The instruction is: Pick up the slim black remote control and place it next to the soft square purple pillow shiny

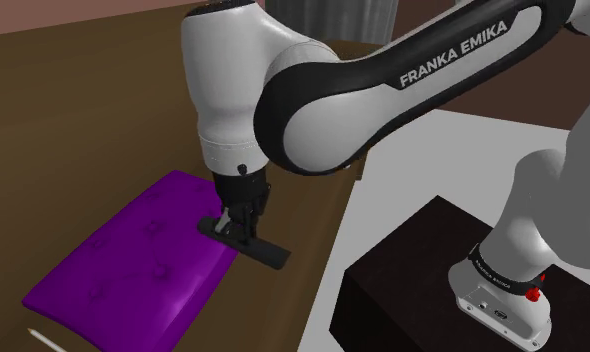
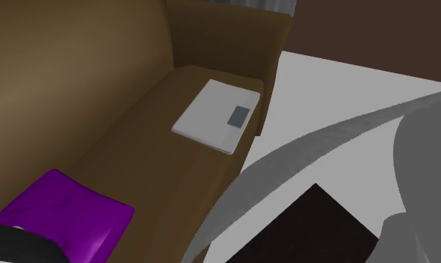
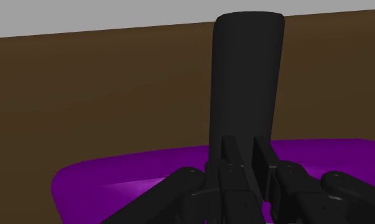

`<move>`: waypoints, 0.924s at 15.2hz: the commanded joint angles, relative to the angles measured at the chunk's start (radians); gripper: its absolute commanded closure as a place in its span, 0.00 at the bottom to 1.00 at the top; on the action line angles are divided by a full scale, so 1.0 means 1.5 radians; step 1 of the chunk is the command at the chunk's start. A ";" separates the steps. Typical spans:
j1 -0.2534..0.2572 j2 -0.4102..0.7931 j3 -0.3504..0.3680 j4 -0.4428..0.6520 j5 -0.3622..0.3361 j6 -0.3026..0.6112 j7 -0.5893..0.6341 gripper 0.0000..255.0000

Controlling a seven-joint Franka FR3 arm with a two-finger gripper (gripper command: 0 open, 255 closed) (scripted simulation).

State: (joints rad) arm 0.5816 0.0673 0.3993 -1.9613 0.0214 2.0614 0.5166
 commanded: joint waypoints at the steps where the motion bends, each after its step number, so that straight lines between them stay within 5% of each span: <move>1: 0.018 0.015 0.014 0.019 -0.010 -0.004 0.037 1.00; 5: 0.051 0.058 0.034 0.068 -0.035 -0.013 0.099 1.00; 14: 0.055 0.086 0.031 0.020 -0.050 0.061 0.107 1.00</move>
State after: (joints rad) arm 0.6645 0.1925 0.4470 -1.9200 -0.0510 2.1366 0.6771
